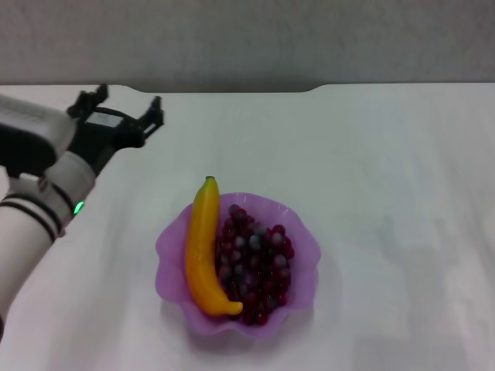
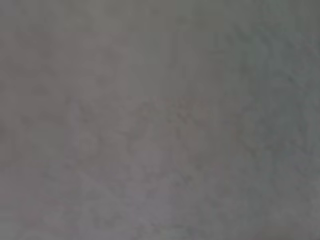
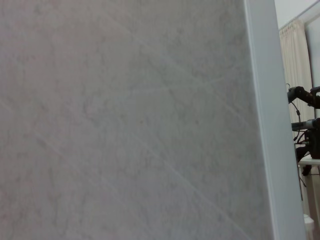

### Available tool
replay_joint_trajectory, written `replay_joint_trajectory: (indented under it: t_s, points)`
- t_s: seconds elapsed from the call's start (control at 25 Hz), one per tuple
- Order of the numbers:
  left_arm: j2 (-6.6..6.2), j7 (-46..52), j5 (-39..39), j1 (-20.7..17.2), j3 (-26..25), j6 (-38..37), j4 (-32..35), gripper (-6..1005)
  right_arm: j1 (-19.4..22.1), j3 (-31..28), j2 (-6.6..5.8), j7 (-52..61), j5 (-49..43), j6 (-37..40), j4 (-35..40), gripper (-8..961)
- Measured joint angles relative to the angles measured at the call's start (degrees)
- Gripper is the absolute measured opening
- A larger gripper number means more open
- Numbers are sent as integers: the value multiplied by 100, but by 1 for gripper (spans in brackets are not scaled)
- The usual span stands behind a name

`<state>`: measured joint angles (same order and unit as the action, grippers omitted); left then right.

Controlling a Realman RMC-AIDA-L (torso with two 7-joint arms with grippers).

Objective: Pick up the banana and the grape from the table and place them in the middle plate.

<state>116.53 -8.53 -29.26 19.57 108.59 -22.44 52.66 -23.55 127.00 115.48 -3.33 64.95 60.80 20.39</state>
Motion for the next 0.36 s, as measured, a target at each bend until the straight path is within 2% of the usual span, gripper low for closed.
replay_joint_trajectory:
  t_s: [0.16, 0.36]
  points:
    - [-11, 172, 21, 129, 2, -684, -619, 889, -28, -1, 0, 0, -12, -88, 25, 894]
    - [-9, 351, 0, 327, -62, -1018, -1199, 889, -141, -7, 5, 0, 20, -303, 16, 894]
